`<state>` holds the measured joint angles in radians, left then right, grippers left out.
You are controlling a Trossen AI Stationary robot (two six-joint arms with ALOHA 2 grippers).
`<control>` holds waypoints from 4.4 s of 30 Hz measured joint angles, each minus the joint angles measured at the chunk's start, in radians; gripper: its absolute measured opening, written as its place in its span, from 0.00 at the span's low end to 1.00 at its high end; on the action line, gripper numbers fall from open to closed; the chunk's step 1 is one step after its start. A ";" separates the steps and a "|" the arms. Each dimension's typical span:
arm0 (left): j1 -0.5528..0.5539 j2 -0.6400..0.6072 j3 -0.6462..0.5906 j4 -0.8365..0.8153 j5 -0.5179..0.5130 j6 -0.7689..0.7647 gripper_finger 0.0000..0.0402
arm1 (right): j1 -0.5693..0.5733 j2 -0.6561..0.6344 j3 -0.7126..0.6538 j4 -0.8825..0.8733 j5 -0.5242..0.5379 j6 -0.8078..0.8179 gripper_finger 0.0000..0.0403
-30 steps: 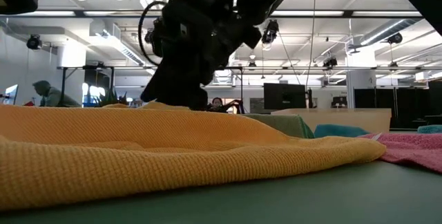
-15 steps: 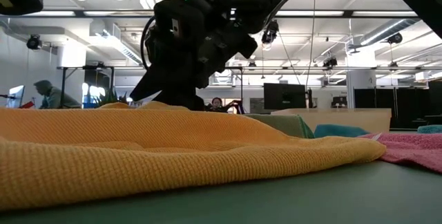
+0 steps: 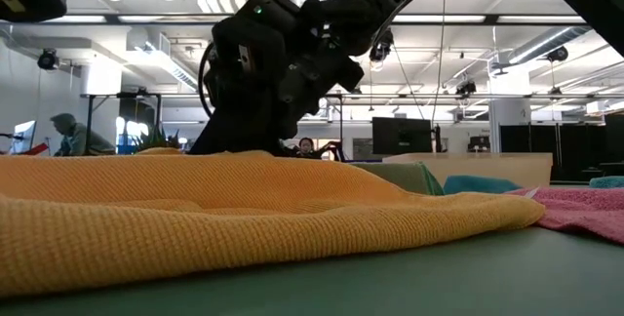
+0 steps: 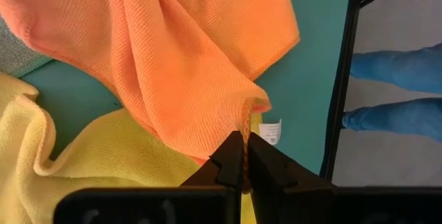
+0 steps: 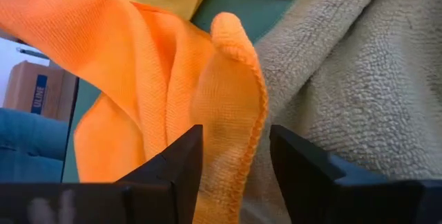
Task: Fold microfiber towels
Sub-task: Fold the bottom orange towel
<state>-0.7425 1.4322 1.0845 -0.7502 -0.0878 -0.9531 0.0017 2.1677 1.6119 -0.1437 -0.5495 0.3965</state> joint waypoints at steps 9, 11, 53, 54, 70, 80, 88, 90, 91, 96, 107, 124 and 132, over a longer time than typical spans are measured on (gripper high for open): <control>0.000 0.000 -0.005 0.000 0.000 0.000 0.00 | 0.000 -0.004 0.000 0.001 -0.008 -0.008 0.04; 0.000 0.000 -0.005 0.000 0.002 0.000 0.00 | 0.000 -0.006 0.000 0.000 -0.008 -0.010 0.03; -0.146 -0.006 -0.004 0.089 -0.083 -0.734 0.34 | -0.011 -0.059 0.000 -0.046 0.002 -0.109 0.02; -0.164 -0.006 -0.004 0.096 -0.097 -0.777 0.34 | -0.011 -0.060 0.000 -0.050 0.002 -0.113 0.02; -0.358 0.156 -0.004 0.199 -0.444 -1.323 0.34 | -0.011 -0.089 0.000 -0.085 -0.001 -0.189 0.02; -0.378 0.209 -0.001 0.250 -0.442 -1.322 0.34 | -0.011 -0.091 0.000 -0.138 -0.005 -0.222 0.02; -0.418 0.154 -0.010 0.071 -0.393 -1.318 0.34 | -0.011 -0.091 0.000 -0.158 -0.005 -0.224 0.02; -0.416 0.102 -0.015 -0.010 -0.395 -1.318 0.34 | -0.011 -0.091 0.000 -0.158 -0.005 -0.213 0.02; -0.416 0.075 -0.022 -0.050 -0.396 -1.318 0.34 | -0.011 -0.091 0.000 -0.158 -0.005 -0.213 0.02; -0.416 -0.041 -0.104 -0.086 -0.397 -1.318 0.34 | -0.011 -0.091 0.000 -0.159 -0.005 -0.213 0.02; -0.414 -0.024 -0.186 0.206 -0.362 -0.708 0.34 | -0.011 -0.092 0.000 -0.160 -0.002 -0.202 0.02; -0.327 0.150 -0.080 0.099 -0.204 -0.296 0.34 | -0.011 -0.092 0.000 -0.159 0.000 -0.170 0.02; -0.321 0.229 -0.029 0.054 -0.173 -0.166 0.34 | -0.012 -0.092 0.000 -0.159 0.001 -0.169 0.02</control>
<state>-1.0638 1.6610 1.0560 -0.6965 -0.2606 -1.1191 -0.0101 2.0754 1.6119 -0.3023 -0.5488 0.2279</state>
